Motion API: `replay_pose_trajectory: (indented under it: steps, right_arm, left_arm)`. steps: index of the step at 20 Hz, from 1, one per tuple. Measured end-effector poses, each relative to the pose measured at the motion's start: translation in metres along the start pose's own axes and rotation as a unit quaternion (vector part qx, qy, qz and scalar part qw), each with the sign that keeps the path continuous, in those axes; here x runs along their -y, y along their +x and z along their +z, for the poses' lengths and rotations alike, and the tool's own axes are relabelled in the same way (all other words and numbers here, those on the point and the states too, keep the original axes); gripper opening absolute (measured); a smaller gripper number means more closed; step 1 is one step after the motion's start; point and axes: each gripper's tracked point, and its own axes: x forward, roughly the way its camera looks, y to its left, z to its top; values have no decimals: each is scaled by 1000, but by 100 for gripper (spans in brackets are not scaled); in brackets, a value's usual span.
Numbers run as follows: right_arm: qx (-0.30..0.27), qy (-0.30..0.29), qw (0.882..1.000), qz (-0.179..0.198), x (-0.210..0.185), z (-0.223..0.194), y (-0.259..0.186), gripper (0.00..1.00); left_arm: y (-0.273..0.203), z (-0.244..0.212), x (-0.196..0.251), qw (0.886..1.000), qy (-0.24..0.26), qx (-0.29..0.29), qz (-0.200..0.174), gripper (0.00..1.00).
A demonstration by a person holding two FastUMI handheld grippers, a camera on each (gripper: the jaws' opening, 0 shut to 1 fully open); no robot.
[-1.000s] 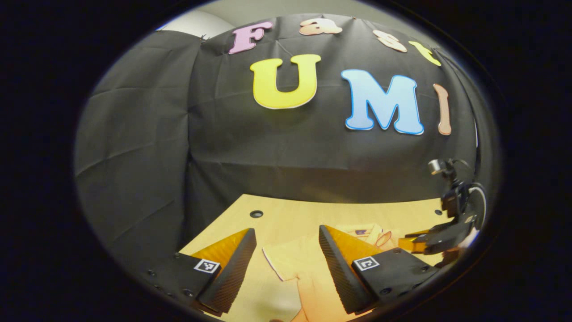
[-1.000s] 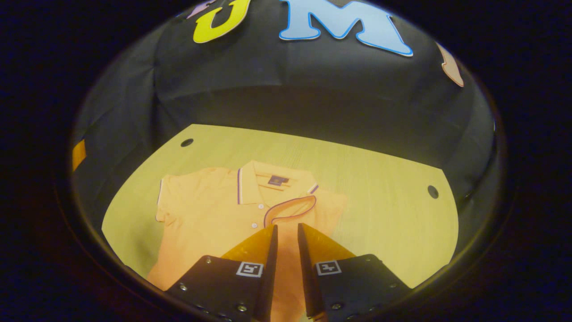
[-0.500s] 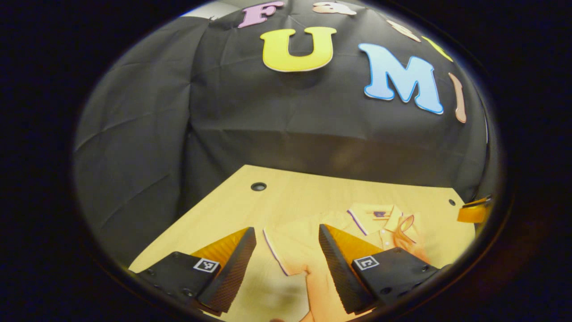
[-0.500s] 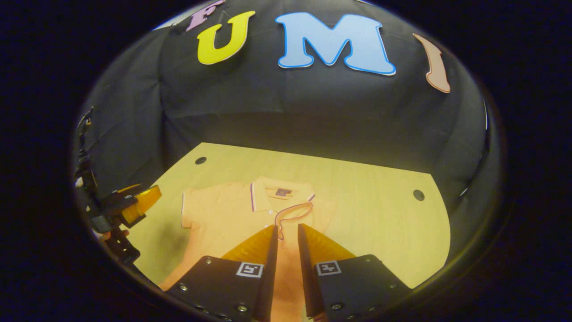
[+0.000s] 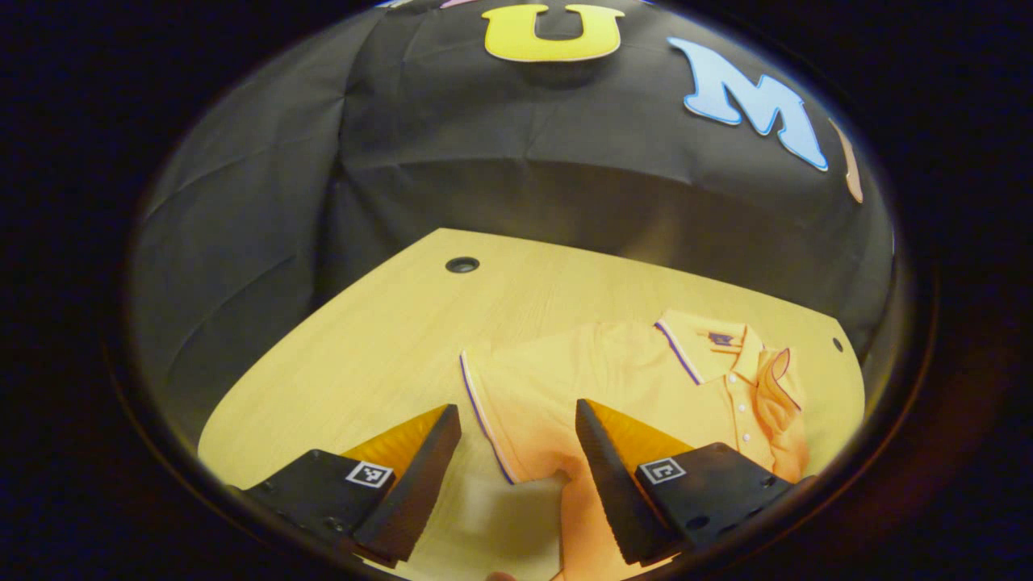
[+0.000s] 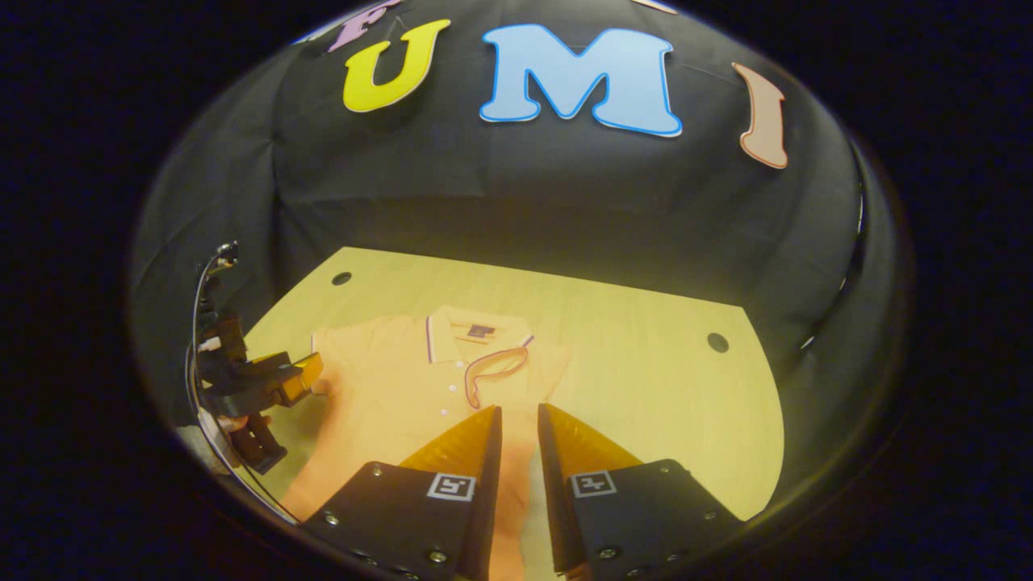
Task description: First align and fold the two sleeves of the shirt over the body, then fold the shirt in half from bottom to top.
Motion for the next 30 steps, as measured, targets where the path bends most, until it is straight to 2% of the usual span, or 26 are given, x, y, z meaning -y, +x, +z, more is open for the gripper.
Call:
replay_pose_trajectory:
  steps: [6,8,11,12,14,15,19,20,21,27,30]
  right_arm:
    - [-5,-1,1000,-11,8,-4,-4,28]
    - [-6,-4,1000,-13,10,-5,-4,29]
    - [-7,-4,1000,-14,14,-7,-5,28]
    - [-7,-1,1000,-15,15,-8,-6,29]
    - [-8,5,1000,-15,17,-10,-6,29]
    - [-9,7,1000,-15,19,-11,-6,29]
    - [-10,7,1000,-17,24,-14,-9,28]
    - [-9,7,1000,-18,26,-14,-10,29]
    - [-8,8,1000,-18,27,-13,-10,29]
    - [-7,16,1000,-22,37,-17,-17,28]
    - [-7,22,999,-22,40,-20,-18,29]
  left_arm:
    - [20,-31,0,999,-17,-37,11,96]
    - [21,-33,0,999,-11,-35,19,97]
    - [23,-36,-2,999,10,-38,36,95]
    - [23,-32,0,999,9,-32,31,92]
    - [24,-32,-1,999,10,-32,35,70]
    - [24,-32,0,999,12,-35,34,56]
    - [26,-32,2,998,22,-44,47,24]
    - [25,-31,2,998,23,-43,50,24]
    - [26,-31,3,997,24,-46,55,11]
    - [25,-20,20,997,53,-37,47,11]
    - [17,1,45,996,79,-13,25,11]
